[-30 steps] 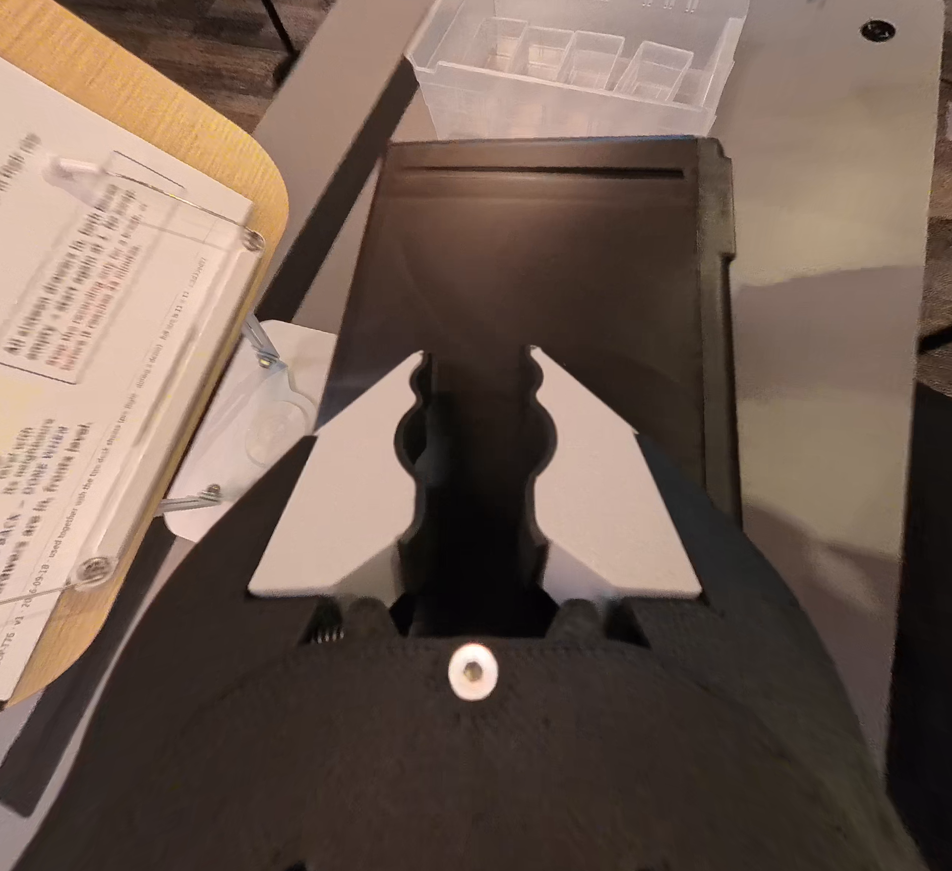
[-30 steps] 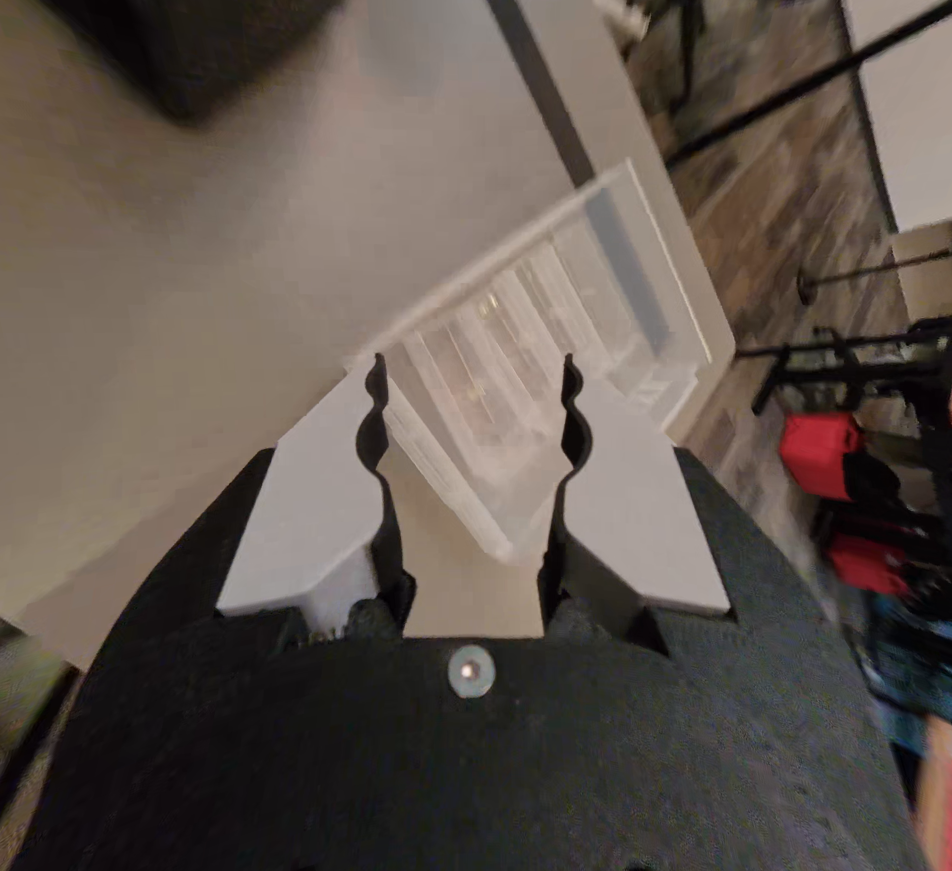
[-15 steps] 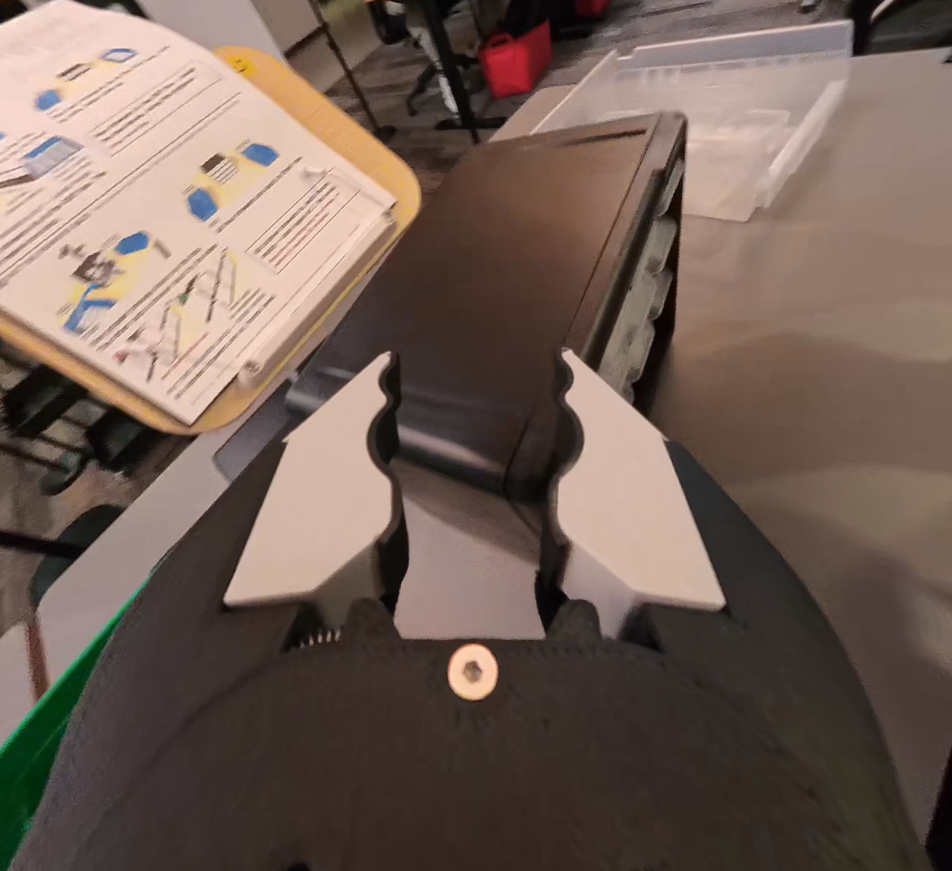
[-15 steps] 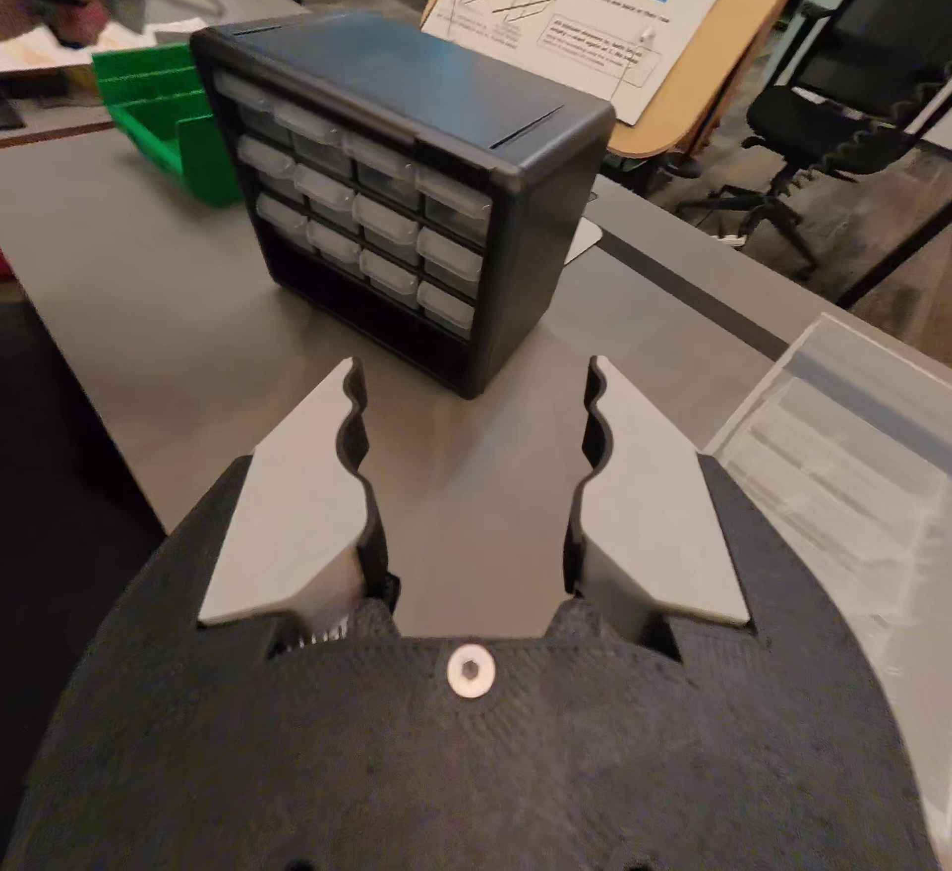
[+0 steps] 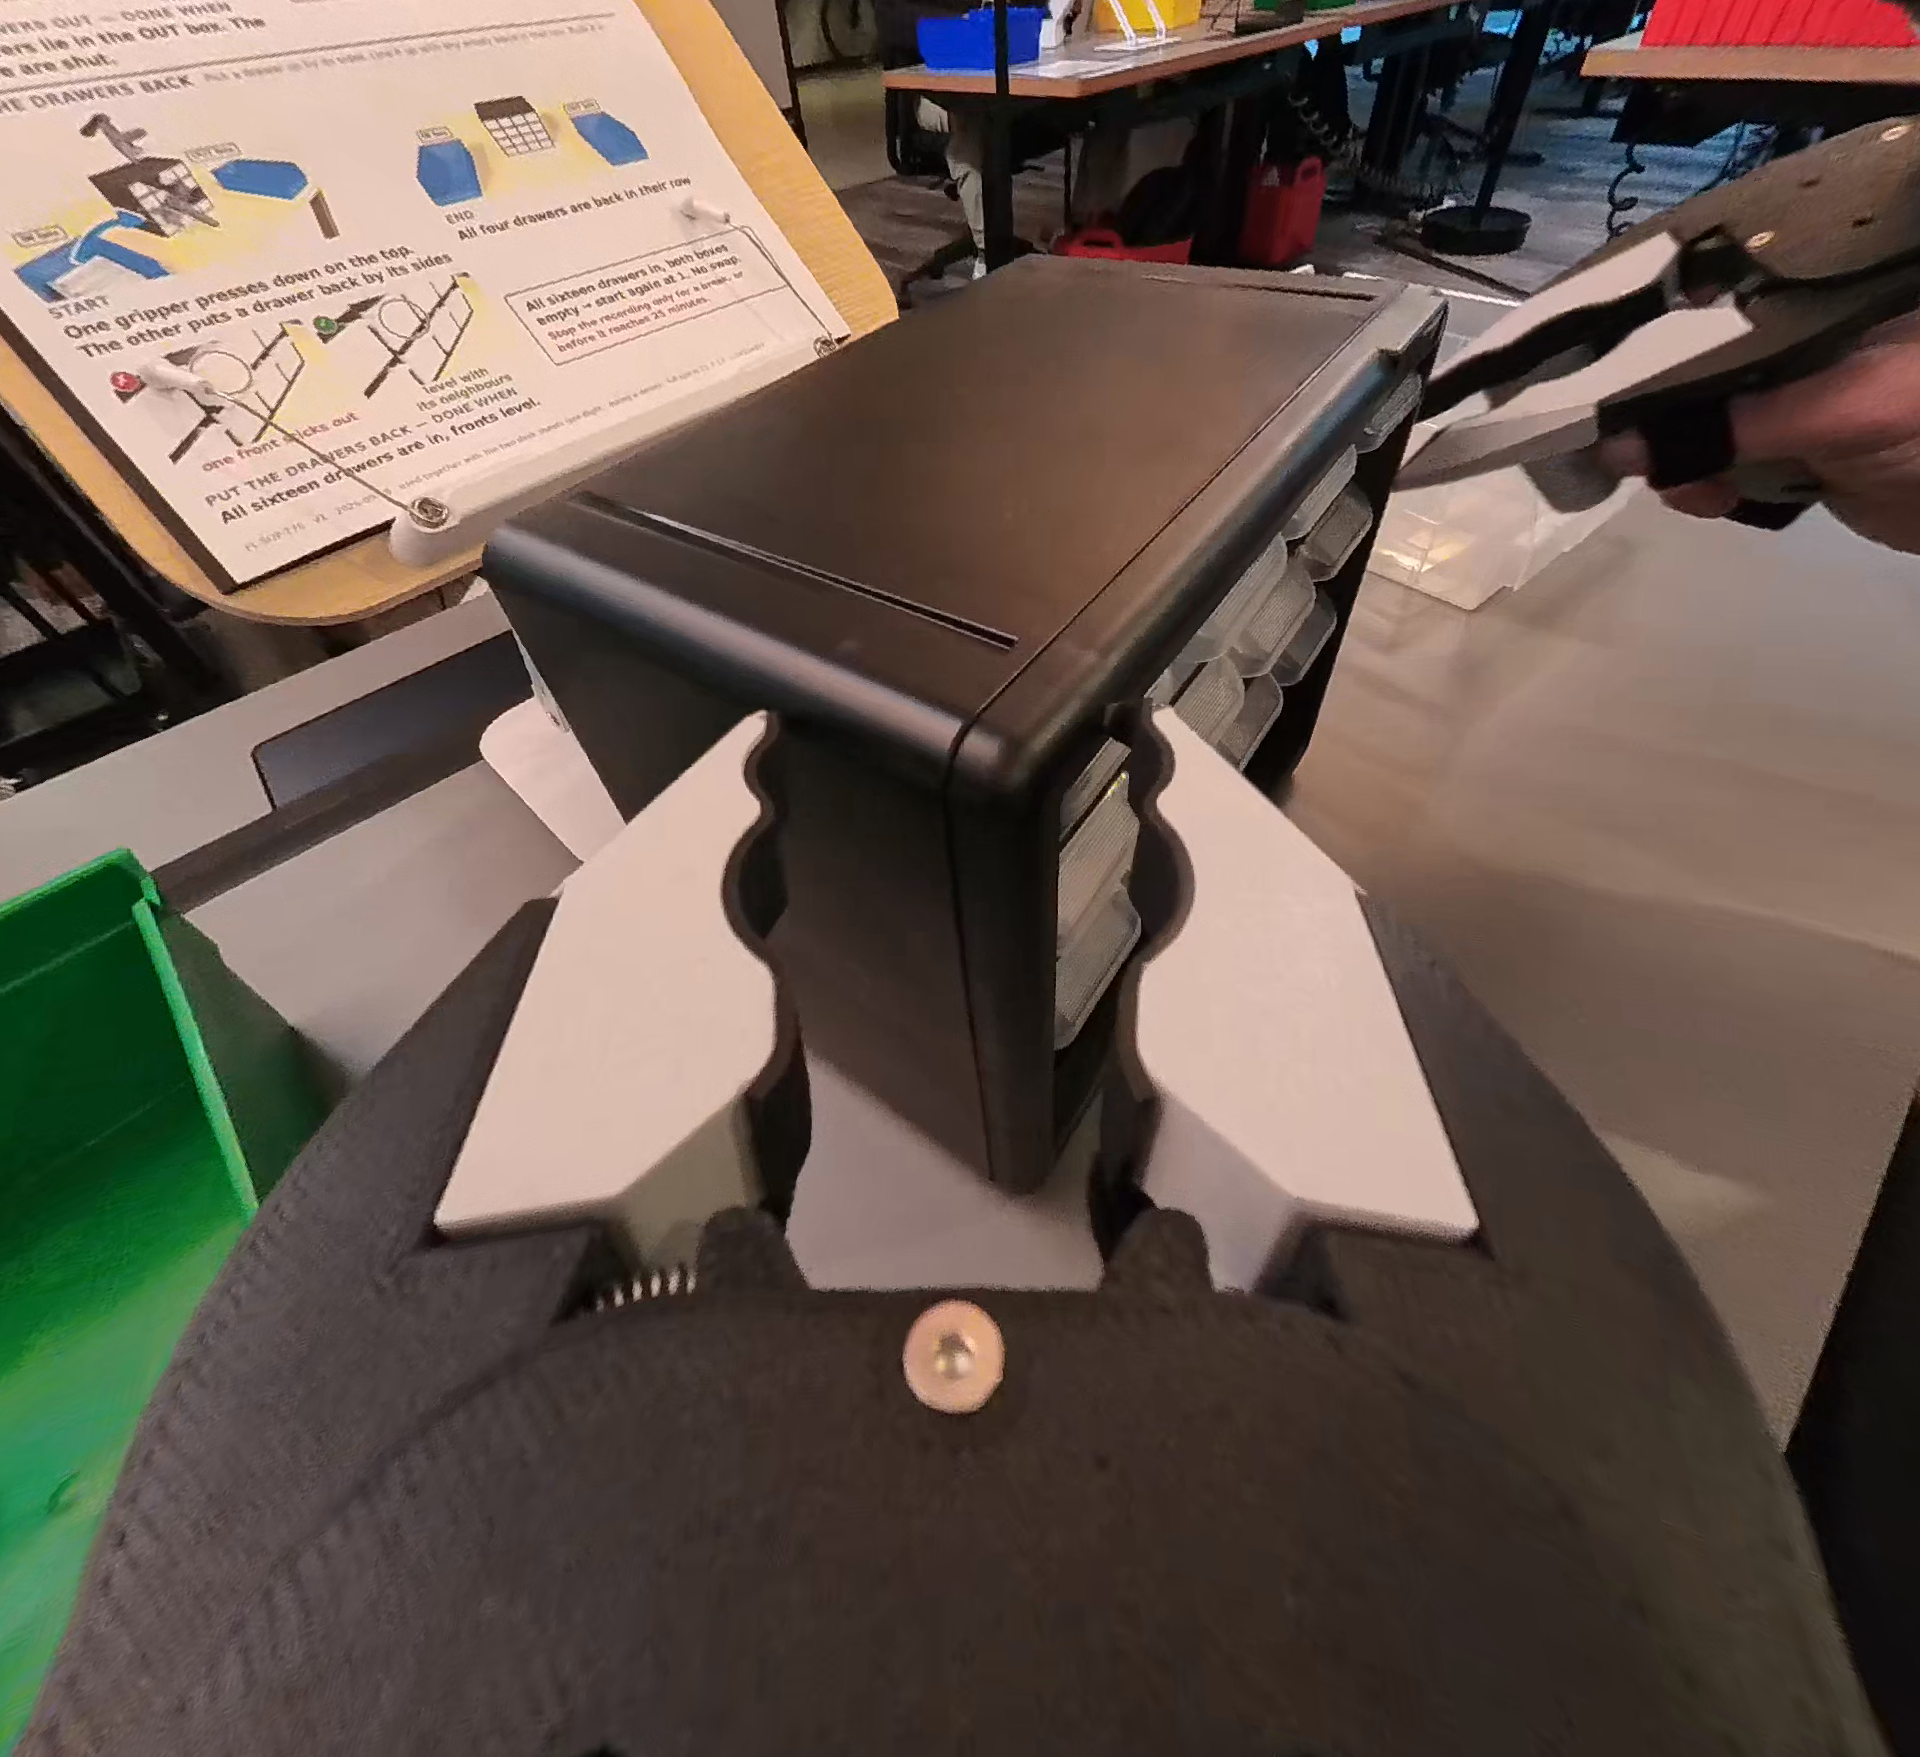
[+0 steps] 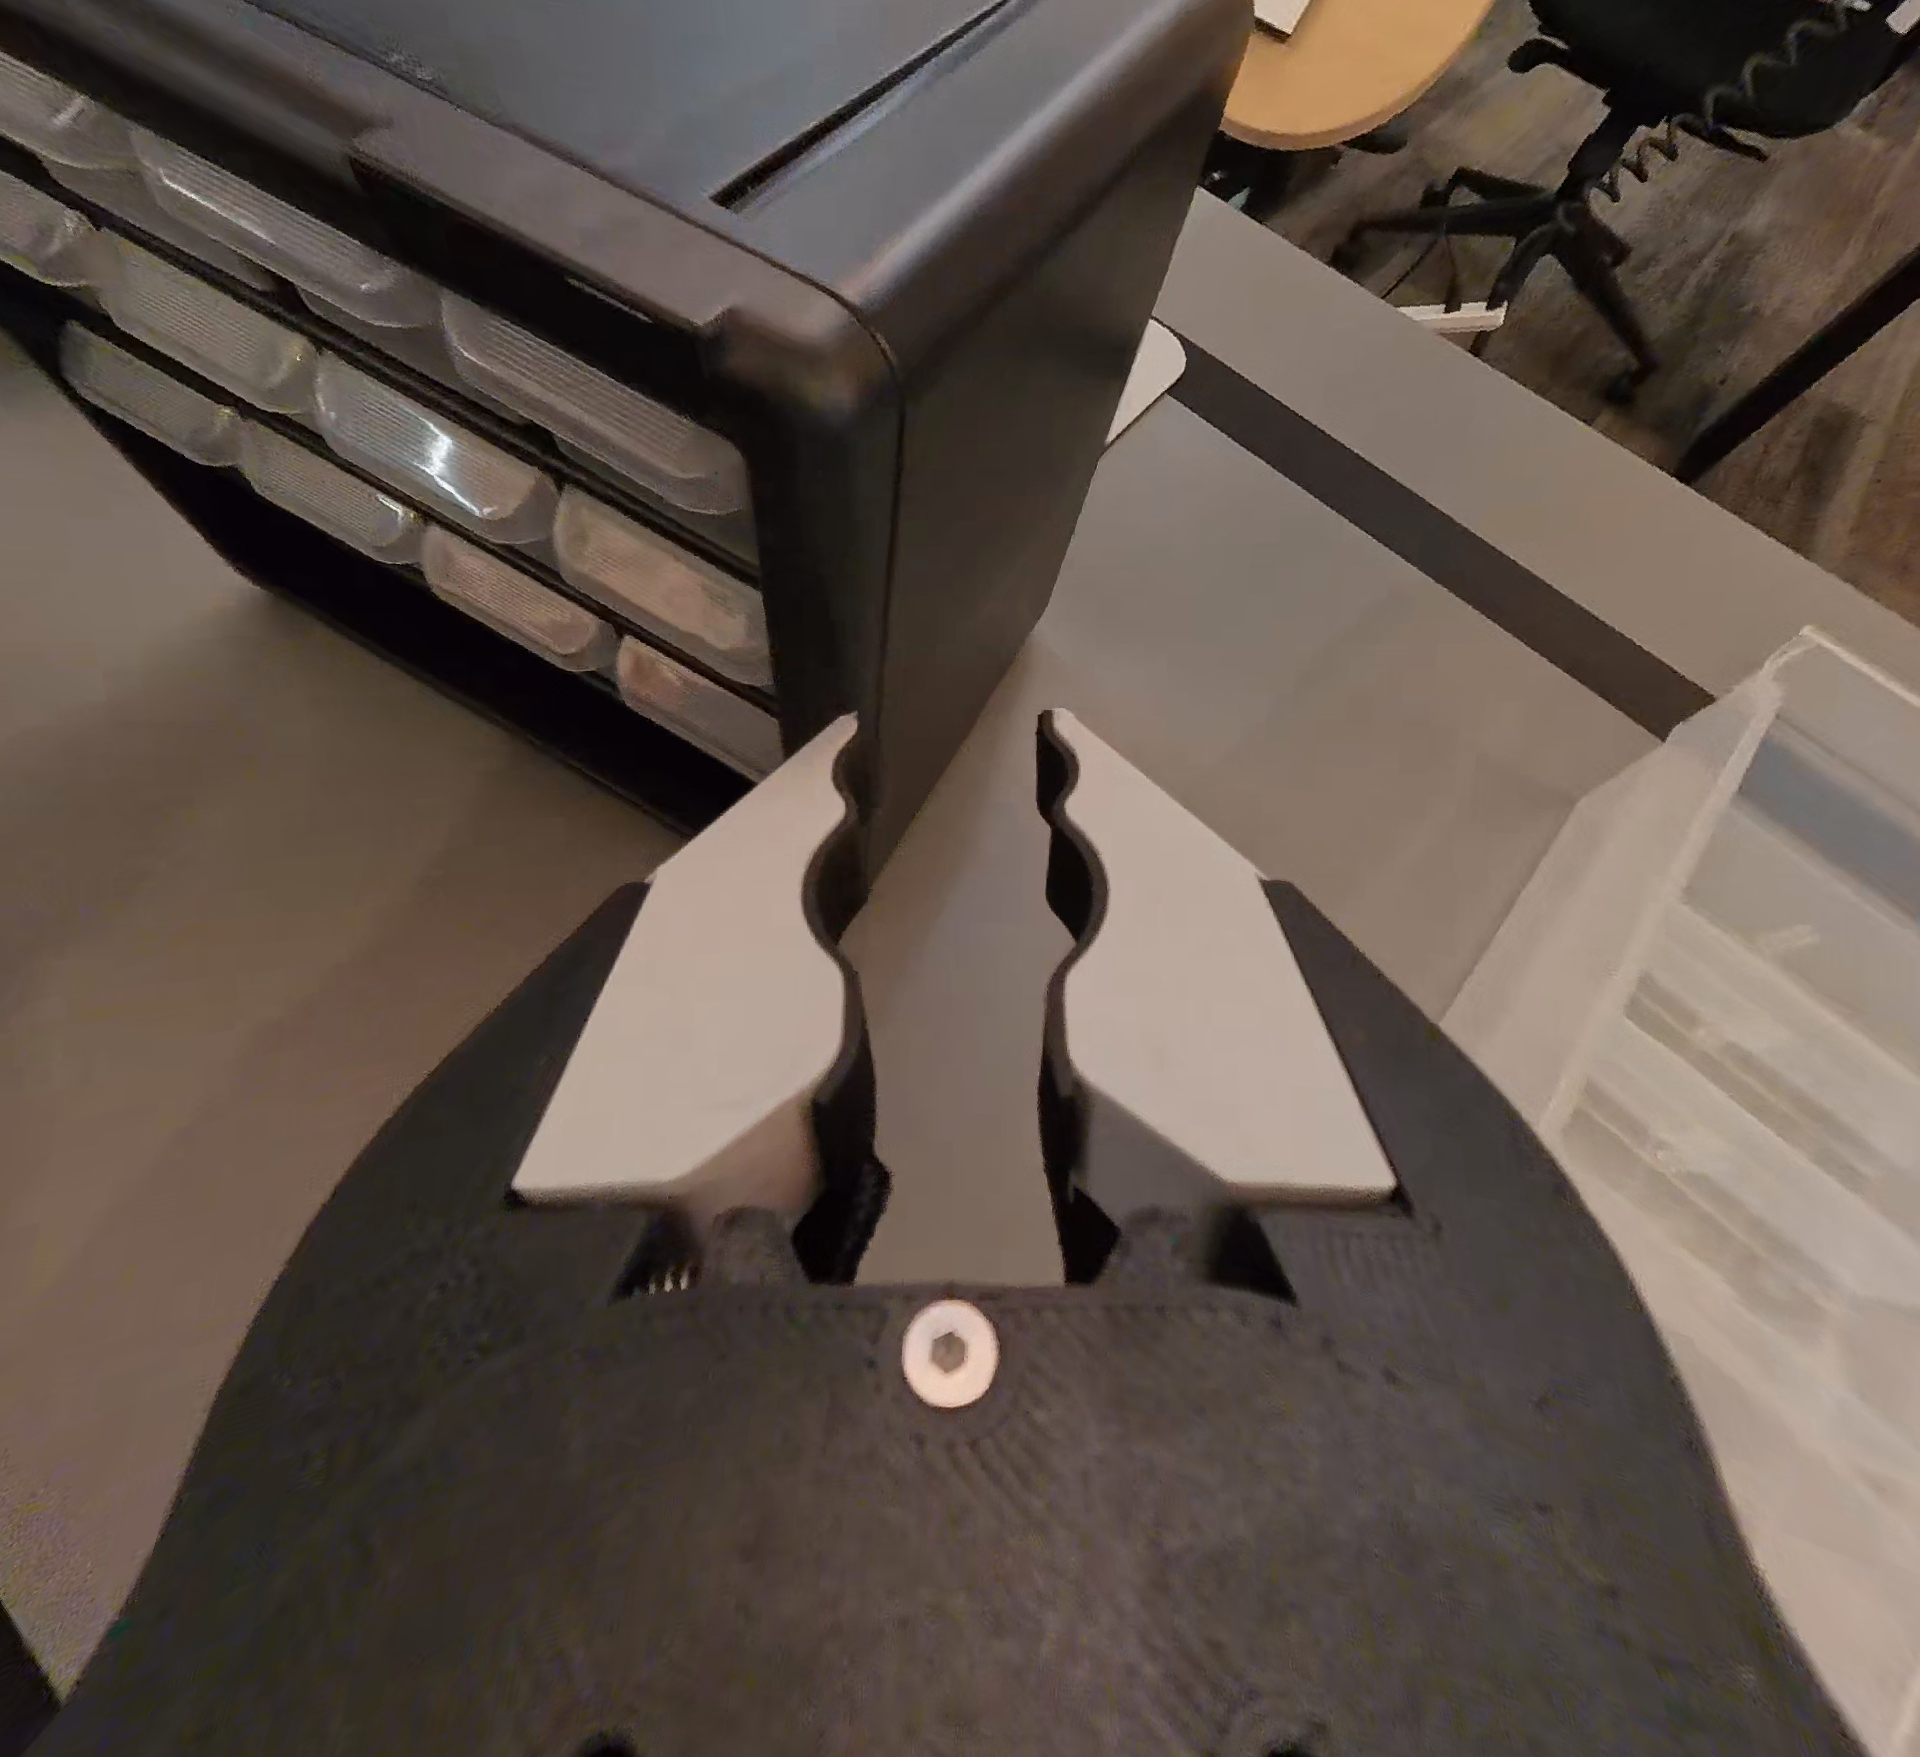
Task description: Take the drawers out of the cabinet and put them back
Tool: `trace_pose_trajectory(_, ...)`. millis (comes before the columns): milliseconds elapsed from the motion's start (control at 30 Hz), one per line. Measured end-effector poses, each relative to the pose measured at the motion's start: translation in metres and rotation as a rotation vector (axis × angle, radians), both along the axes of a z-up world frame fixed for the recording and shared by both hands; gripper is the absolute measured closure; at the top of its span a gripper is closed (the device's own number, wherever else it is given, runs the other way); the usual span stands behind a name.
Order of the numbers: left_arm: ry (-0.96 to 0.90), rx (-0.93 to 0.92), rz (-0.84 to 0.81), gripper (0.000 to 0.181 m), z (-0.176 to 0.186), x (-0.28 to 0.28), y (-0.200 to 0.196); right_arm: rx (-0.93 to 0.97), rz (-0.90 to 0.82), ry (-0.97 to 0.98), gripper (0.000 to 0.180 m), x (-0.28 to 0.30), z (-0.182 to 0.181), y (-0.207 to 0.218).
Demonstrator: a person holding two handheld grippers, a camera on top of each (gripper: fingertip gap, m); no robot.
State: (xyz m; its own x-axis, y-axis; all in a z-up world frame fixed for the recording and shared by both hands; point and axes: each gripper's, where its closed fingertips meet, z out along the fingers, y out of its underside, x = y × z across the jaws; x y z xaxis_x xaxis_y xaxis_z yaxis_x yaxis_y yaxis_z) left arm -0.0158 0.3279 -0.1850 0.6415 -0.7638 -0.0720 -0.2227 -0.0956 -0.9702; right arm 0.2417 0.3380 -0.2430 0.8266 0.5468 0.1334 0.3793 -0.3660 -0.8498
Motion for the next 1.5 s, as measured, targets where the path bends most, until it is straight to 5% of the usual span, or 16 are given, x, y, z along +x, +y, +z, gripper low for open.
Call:
trace_pose_trajectory(167, 0.001, -0.001, -0.001, 0.117, 0.000, -0.003, 0.009, -0.002, 0.059, 0.082, 0.180, -0.017, 0.003, 0.002)
trace_pose_trajectory(533, -0.038, -0.017, -0.062, 0.121, 0.000, -0.018, 0.031, -0.017, 0.075, 0.021, 0.168, -0.026, 0.006, -0.010)
trace_pose_trajectory(700, 0.030, 0.028, 0.005, 0.119, 0.019, -0.049, 0.039, 0.076, -0.095, -0.052, 0.168, 0.046, 0.031, -0.018)
trace_pose_trajectory(933, 0.203, 0.018, 0.353, 0.110, 0.015, -0.179, 0.084, 0.191, -0.482, -0.143, 0.127, 0.222, 0.062, -0.044)
trace_pose_trajectory(1133, 0.270, -0.100, 0.642, 0.092, -0.026, -0.307, 0.096, 0.071, -0.709, -0.124, 0.091, 0.336, 0.023, -0.060)
trace_pose_trajectory(1500, 0.384, -0.250, 0.836, 0.086, -0.095, -0.389, 0.092, -0.087, -0.706, -0.010, 0.110, 0.359, -0.043, -0.053)
